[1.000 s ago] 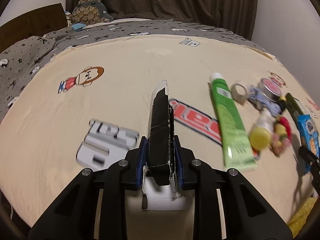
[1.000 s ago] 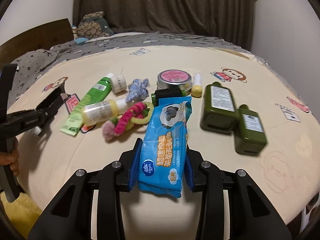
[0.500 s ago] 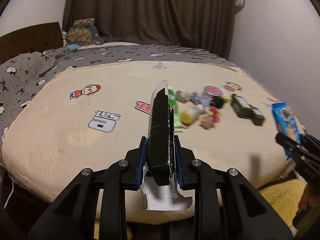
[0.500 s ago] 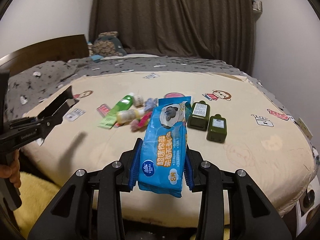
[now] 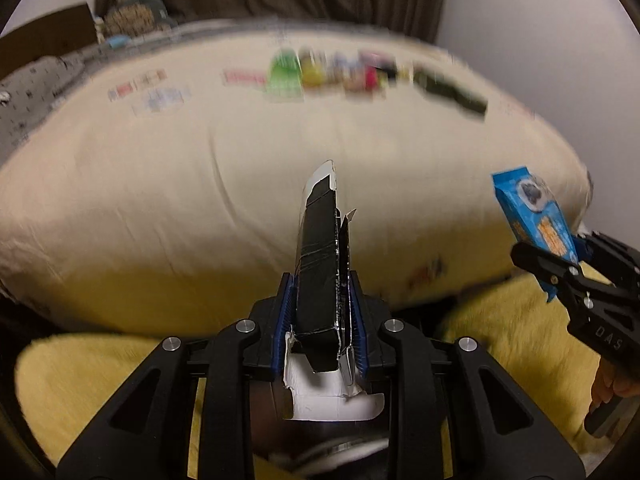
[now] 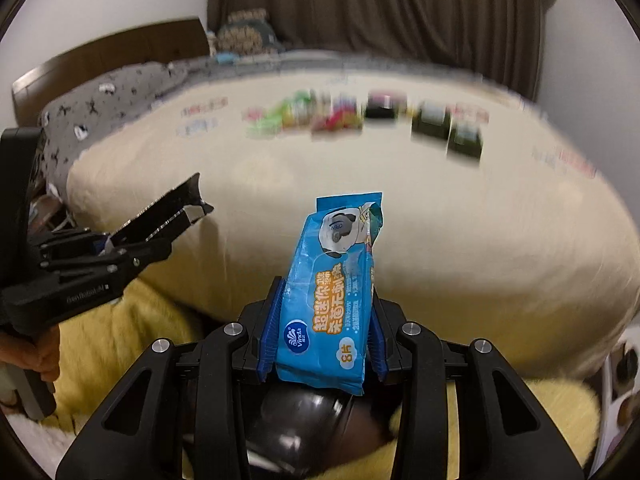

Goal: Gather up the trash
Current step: 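Carry both items down to the bin below the bed and release them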

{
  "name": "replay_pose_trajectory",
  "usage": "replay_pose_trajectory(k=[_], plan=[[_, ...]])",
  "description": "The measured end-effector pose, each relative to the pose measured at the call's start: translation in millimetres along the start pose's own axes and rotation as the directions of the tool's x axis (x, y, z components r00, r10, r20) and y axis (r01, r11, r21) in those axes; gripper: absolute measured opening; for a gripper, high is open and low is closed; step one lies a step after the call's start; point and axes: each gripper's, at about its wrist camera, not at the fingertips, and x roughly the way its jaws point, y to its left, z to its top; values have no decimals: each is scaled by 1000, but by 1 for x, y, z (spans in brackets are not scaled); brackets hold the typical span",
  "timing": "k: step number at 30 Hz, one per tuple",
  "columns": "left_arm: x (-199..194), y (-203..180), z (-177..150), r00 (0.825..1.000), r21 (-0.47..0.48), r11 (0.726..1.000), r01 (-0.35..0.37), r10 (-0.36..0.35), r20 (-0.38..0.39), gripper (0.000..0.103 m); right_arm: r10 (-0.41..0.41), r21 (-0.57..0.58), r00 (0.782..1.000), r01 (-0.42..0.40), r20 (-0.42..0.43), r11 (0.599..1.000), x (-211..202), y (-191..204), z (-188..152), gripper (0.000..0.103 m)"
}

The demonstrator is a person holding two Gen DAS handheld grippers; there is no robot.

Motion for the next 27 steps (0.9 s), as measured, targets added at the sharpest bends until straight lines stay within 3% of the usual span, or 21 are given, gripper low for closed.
replay_pose_trajectory(k=[6, 9, 13, 17, 20, 21, 23, 27], plan=[[39, -4, -37, 987, 3, 1000, 13, -12, -159, 25, 29, 42, 985, -22, -173, 999, 45, 1, -35, 38], [58, -6, -47, 972, 11, 1000, 17, -13, -235, 25, 77, 83, 961, -57, -265, 995, 71, 3, -50, 38], [79, -10, -57, 946, 26, 998, 55, -44, -322, 25, 75, 102, 948, -45, -308, 994, 89, 1, -56, 38], [87, -11, -61, 932, 33, 997, 68, -52, -358, 25, 81, 110, 947, -49, -311, 993, 92, 0, -59, 40], [90, -11, -62, 927, 37, 997, 68, -49, -373, 30, 75, 101, 948, -46, -308, 994, 93, 1, -58, 42], [93, -12, -62, 927, 39, 998, 59, -40, -373, 36, 72, 101, 950, -42, -305, 994, 93, 0, -56, 44], [91, -10, -62, 932, 41, 998, 44, -26, -363, 48, 62, 105, 953, -32, -298, 994, 93, -1, -51, 59], [83, -5, -54, 940, 47, 999, 24, -7, -342, 62, 49, 122, 960, -16, -276, 992, 87, -7, -47, 66]])
